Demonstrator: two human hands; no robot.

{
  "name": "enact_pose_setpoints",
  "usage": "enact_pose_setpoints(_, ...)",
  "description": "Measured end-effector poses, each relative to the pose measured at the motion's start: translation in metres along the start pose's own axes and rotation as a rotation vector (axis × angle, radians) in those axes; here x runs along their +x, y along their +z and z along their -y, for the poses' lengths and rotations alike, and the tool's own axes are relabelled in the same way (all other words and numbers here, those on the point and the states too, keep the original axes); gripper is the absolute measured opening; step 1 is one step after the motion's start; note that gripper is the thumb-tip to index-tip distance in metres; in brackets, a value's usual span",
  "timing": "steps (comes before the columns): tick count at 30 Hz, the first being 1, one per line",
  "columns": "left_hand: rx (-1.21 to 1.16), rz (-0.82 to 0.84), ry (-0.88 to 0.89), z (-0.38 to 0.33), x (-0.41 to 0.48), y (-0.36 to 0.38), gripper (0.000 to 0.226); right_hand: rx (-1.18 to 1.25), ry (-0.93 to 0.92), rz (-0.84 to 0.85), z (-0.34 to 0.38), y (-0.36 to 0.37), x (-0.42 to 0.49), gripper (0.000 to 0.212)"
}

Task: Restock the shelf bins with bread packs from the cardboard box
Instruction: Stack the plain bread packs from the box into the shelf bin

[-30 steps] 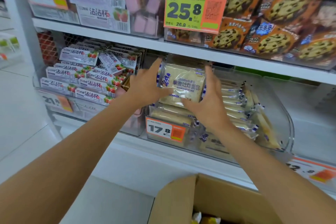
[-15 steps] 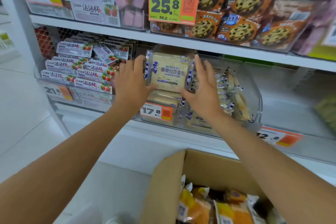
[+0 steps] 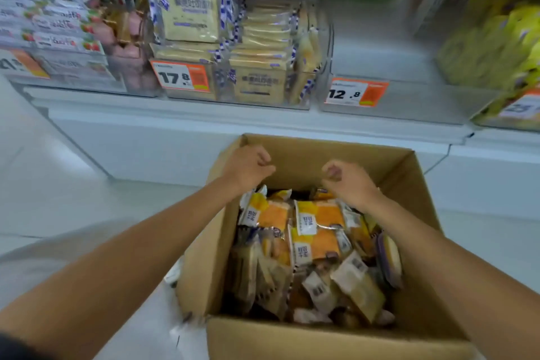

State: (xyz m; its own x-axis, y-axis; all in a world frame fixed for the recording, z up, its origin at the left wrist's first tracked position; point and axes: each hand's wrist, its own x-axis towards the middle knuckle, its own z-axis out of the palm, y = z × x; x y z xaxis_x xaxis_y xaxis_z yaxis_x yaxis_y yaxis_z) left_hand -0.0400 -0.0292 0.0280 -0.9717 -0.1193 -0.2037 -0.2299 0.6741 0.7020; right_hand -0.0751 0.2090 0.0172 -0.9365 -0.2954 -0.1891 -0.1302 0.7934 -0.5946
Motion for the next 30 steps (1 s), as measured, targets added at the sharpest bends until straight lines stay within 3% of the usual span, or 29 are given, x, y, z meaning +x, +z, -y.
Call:
enact_pose_setpoints(5, -0.066, 0.08, -0.133, 0.026, -0.005, 0.051, 0.026, 0.133, 0.21, 0.245, -0.073, 0.046, -0.035, 0.021)
enact_pose_setpoints(9, -0.067, 0.12, -0.214, 0.045, -0.008, 0.063, 0.022, 0.368, 0.298, 0.49, -0.076, 0.103, -0.037, 0.024)
enact_pose_setpoints(13, -0.061, 0.127, -0.246, 0.05, -0.004, 0.065, 0.026, 0.233, 0.256, 0.734, -0.058, 0.161, -0.042, 0.04)
enact_pose_setpoints(15, -0.06, 0.157, -0.235, 0.048, -0.002, 0.065, 0.027, 0.222, 0.21, 0.711, -0.052, 0.171, -0.049, 0.008)
enact_pose_setpoints(16, -0.066, 0.166, -0.227, 0.046, -0.002, 0.065, 0.027, 0.288, 0.224, 0.661, -0.051, 0.167, -0.049, 0.004)
enact_pose_setpoints(20, -0.165, 0.165, -0.243, 0.044, 0.003, 0.06, 0.025, 0.721, 0.373, 0.363, -0.059, 0.106, -0.029, 0.011)
enact_pose_setpoints(23, -0.286, 0.254, -0.317, 0.036, 0.004, 0.059, 0.065, 0.926, 0.378, 0.265, -0.066, 0.053, -0.013, 0.011)
enact_pose_setpoints(25, -0.442, 0.348, -0.362, 0.026, 0.001, 0.06, 0.081, 1.024, 0.384, 0.242, -0.066, 0.035, -0.005, 0.022)
enact_pose_setpoints(28, -0.664, 0.508, -0.386, 0.01, -0.01, 0.059, 0.053, 1.181, 0.358, 0.259, -0.054, 0.029, -0.004, 0.027)
enact_pose_setpoints(30, -0.663, 0.426, -0.36, 0.006, -0.018, 0.052, 0.036, 1.289, 0.358, 0.293, -0.048, 0.032, -0.007, 0.04)
